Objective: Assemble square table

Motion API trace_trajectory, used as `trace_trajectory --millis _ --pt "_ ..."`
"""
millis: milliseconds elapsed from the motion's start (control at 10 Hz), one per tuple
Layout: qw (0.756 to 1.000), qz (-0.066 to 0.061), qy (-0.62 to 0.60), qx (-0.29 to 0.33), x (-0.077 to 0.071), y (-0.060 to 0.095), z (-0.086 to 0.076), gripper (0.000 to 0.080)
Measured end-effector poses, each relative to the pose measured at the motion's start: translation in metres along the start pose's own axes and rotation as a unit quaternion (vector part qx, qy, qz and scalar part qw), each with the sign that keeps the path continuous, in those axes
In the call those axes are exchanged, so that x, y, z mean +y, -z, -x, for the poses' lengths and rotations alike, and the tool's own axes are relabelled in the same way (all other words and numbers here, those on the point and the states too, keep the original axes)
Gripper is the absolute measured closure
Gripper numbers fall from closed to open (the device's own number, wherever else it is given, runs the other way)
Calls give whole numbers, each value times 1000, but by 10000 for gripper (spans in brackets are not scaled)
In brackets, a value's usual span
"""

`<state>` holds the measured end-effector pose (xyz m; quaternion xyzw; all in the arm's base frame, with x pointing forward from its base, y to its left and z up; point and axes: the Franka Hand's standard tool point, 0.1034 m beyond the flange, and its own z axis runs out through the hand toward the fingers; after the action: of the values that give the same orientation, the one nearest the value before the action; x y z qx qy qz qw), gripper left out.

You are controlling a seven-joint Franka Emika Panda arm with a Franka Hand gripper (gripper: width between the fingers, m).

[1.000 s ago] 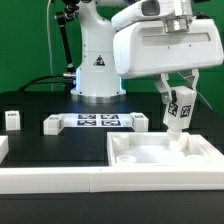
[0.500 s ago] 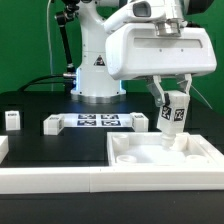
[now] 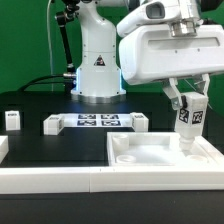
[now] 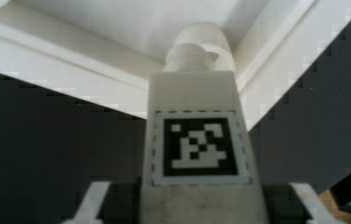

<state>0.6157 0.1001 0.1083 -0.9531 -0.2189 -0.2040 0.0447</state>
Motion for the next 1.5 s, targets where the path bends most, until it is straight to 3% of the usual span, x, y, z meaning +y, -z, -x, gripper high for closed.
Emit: trace_trajectory --millis 400,700,1500 --pt "1000 -3 -1 -4 -1 -4 1 508" --pt "1000 -8 -7 -1 2 -7 -12 508" --pt "1000 -12 -9 -6 -4 -16 -8 508"
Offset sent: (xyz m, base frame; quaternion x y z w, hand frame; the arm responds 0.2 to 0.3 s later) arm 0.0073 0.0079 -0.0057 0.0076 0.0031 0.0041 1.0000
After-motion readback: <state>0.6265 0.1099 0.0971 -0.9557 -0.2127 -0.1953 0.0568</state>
